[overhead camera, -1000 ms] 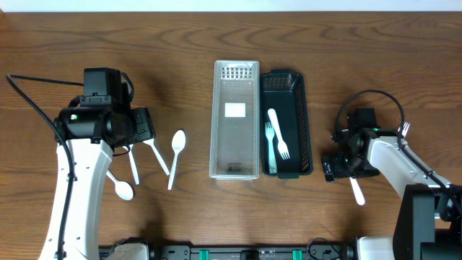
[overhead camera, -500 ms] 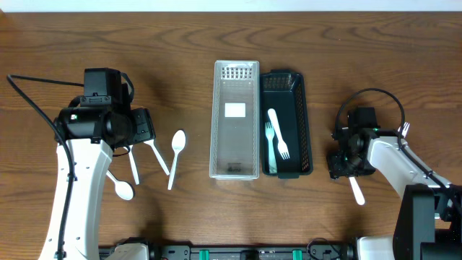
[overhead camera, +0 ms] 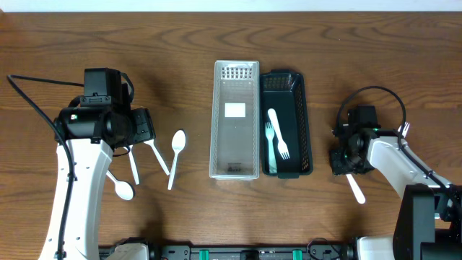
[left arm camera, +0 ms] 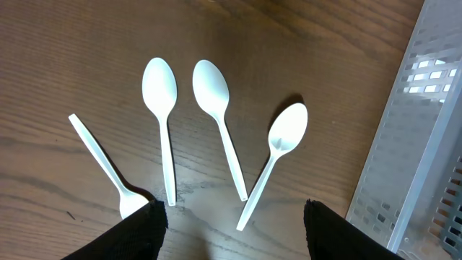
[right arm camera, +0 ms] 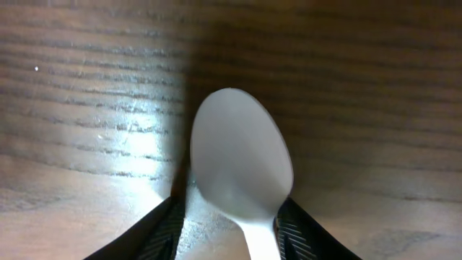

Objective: Pack container
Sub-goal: 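Move the right gripper down to a white spoon and grasp it, then lift the spoon and place it into the dark green tray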

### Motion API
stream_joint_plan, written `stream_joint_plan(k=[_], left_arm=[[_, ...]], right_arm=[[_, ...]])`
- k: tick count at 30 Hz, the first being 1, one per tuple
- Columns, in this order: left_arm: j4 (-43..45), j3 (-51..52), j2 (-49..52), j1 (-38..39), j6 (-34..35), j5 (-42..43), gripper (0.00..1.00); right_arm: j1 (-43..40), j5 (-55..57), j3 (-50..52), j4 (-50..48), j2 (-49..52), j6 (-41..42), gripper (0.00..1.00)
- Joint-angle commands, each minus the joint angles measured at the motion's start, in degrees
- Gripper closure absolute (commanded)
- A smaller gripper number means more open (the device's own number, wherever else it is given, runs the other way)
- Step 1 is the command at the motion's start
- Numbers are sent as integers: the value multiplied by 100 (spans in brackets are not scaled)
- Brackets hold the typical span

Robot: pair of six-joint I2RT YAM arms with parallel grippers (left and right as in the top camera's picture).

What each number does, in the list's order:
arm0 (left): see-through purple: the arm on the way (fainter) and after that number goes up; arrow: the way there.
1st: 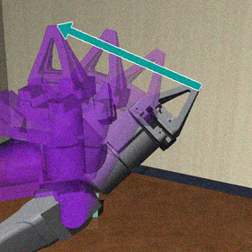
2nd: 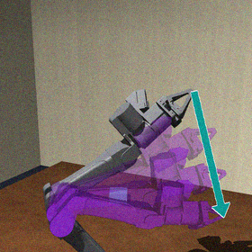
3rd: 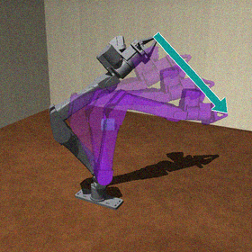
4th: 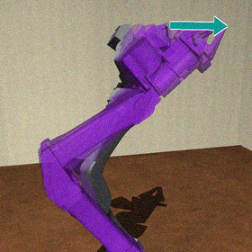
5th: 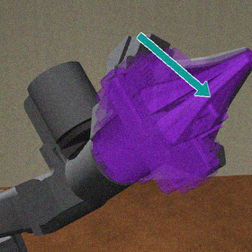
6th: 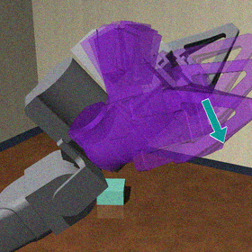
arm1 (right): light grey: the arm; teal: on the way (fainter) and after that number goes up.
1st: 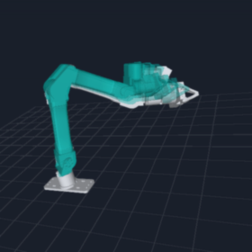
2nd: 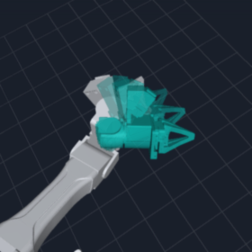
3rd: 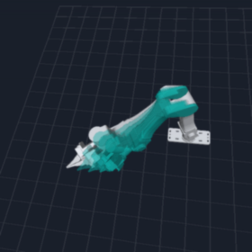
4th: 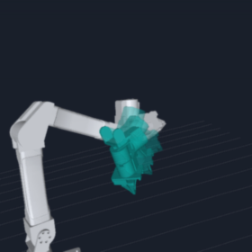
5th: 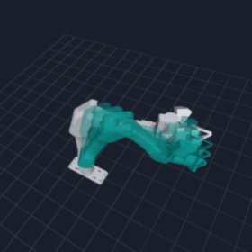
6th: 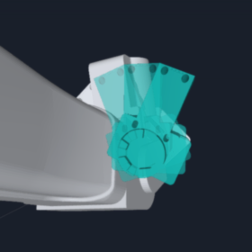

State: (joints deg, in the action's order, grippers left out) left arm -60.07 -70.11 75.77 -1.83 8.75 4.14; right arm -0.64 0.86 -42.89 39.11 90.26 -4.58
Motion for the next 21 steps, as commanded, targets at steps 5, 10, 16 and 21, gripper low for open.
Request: stream_joint_plan(k=[5,10,16,21], left_arm=[[-35,-101,11,2,-35,-4,36],[-39,-101,11,2,-35,-4,36],[-39,-101,11,2,-35,-4,36],[-57,-101,11,2,-35,-4,36]], right_arm=[[-31,146,181,-190,131,72,62],[-31,157,181,-232,131,70,66],[-31,348,181,-251,131,70,73],[-31,387,181,-284,131,70,75]])
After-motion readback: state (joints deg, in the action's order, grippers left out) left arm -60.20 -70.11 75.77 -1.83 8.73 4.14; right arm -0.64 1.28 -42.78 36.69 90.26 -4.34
